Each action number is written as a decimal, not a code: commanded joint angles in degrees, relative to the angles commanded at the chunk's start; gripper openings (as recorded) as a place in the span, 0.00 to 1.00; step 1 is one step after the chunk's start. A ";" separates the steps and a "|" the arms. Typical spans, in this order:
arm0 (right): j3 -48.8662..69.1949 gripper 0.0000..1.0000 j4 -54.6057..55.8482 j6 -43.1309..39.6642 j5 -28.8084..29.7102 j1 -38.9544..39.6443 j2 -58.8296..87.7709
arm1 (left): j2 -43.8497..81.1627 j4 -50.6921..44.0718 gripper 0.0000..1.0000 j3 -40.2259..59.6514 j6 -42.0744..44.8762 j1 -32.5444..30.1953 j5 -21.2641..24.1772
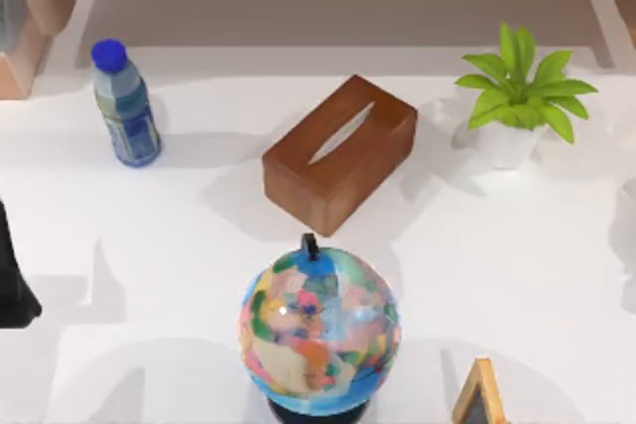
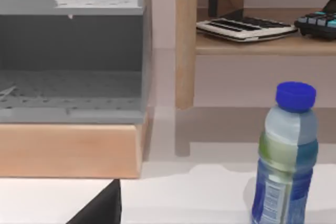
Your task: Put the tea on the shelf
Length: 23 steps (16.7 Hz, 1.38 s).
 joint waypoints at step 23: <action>45.01 0.00 -52.66 5.47 46.47 51.06 -7.70 | 0.00 0.00 1.00 0.00 0.00 0.00 0.00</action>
